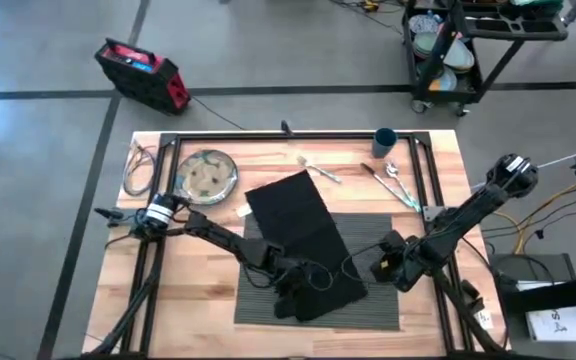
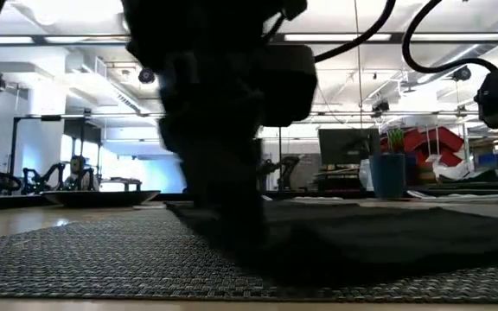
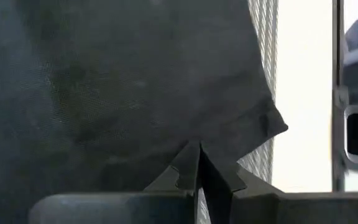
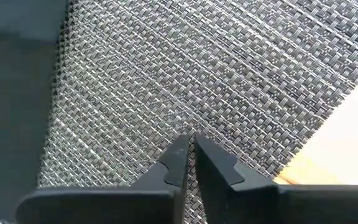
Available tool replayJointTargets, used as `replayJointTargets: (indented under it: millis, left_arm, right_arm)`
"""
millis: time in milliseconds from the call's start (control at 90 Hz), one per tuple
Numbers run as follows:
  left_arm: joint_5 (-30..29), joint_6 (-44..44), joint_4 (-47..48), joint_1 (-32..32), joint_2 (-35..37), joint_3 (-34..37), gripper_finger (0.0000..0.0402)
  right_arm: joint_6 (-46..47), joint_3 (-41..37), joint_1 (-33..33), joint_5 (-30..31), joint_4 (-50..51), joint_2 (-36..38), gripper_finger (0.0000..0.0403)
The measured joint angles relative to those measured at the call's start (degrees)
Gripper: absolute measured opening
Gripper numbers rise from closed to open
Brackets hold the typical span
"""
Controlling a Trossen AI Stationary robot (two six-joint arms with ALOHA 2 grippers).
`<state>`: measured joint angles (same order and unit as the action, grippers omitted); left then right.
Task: Set table place
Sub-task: Fold the black napkin
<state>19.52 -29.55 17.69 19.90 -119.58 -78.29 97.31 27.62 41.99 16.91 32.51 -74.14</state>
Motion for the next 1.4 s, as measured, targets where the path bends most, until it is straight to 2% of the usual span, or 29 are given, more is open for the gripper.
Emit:
replayJointTargets:
  millis: [478,656,767,922,1033,1156,1233,1311,1400]
  left_arm:
    - [1.49,2.27,22.77,4.74,5.65,0.38,0.0]
    - [0.63,0.3,24.02,5.33,12.28,2.01,0.0]
    - [-4.92,-3.33,23.97,5.31,19.58,4.85,0.0]
    - [-18.84,-9.5,23.87,3.63,32.0,11.64,0.0]
    - [-24.81,-11.55,23.28,-1.02,39.7,17.59,0.0]
    - [-26.07,-10.2,20.09,-9.97,45.19,24.63,0.0]
    - [-26.05,-6.77,15.91,-17.21,46.89,28.58,0.0]
    - [-23.79,-2.51,11.81,-25.11,47.2,31.69,0.0]
    - [-17.45,1.64,6.52,-34.96,46.83,34.21,0.0004]
  right_arm:
    - [-0.3,-0.16,-0.01,-0.24,0.11,-0.05,0.0013]
    - [-0.5,-0.16,-0.01,-0.26,0.14,-0.03,0.0013]
    - [-0.54,-0.25,-0.01,-0.37,0.08,0.93,0.0014]
    - [-0.94,-0.6,-0.08,0.87,0.79,4.43,0.0014]
    - [-2.02,-0.44,-0.93,5.3,-0.61,7.94,0.0014]
    - [-5.92,-0.36,-3.21,8.39,-4.34,11.06,0.0014]
    - [-11.27,-0.25,-5.39,9.94,-10.15,12.53,0.0016]
    - [-17.07,-0.18,-8.91,10.83,-17.44,12.98,0.0027]
    - [-23.66,-0.16,-14.68,9.56,-24.21,12.51,0.005]
